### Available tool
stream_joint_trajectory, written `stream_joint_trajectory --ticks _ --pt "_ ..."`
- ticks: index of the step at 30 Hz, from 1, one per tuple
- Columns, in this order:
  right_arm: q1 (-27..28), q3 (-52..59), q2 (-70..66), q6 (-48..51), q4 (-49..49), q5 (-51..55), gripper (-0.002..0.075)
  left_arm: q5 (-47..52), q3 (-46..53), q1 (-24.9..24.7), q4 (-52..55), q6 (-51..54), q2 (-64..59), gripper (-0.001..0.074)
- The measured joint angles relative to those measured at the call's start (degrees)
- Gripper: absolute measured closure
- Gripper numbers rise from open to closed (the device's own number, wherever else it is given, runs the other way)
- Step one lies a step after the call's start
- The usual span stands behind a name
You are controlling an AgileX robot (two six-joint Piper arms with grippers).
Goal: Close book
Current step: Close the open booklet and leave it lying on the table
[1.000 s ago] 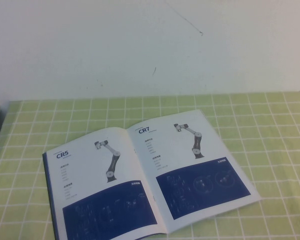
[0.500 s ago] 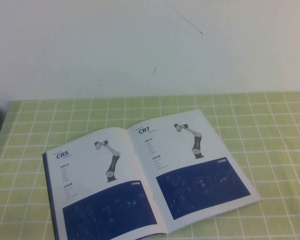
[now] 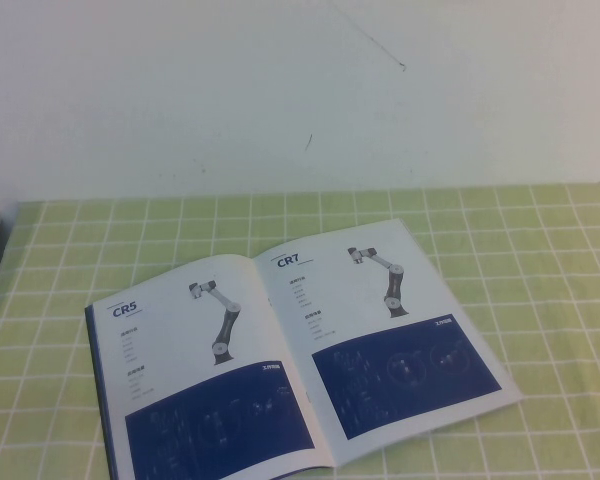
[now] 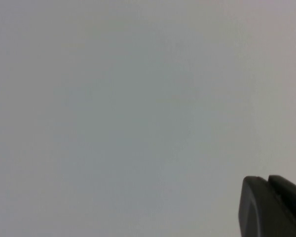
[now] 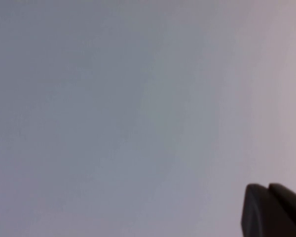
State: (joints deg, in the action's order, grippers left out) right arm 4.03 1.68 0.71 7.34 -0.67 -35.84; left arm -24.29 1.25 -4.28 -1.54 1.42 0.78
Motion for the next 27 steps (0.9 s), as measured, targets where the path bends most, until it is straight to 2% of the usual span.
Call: stream_joint_trajectory --ticks 2,5,9,15,19,27 --pt "0.0 -0.3 0.0 -1.2 0.2 1.1 0.0729 0.4 0.0 0.0 -1.8 -0.2 0.0 0.0738" --pt "0.0 -5.2 0.0 -1.9 0.3 15.2 0.0729 8.8 -1.8 0.0 -4.1 -0.7 0.0 0.0738" --pt "0.0 -16.7 -2.4 -1.9 0.0 35.8 0.0729 22.6 -10.8 0.0 -4.7 -0.8 -2.3 0.0738" --pt "0.0 -33.8 -18.0 -0.5 2.9 58.9 0.0729 45.0 -27.1 0.0 -5.6 -0.8 -17.3 0.0738" --pt "0.0 -43.9 -32.3 12.7 12.5 70.8 0.0729 49.2 -31.2 0.0 -6.9 -0.8 -29.0 0.0738" --pt "-0.3 -49.6 -57.2 46.3 41.1 77.2 0.0729 50.6 -31.3 0.0 -12.2 1.6 -49.8 0.0738"
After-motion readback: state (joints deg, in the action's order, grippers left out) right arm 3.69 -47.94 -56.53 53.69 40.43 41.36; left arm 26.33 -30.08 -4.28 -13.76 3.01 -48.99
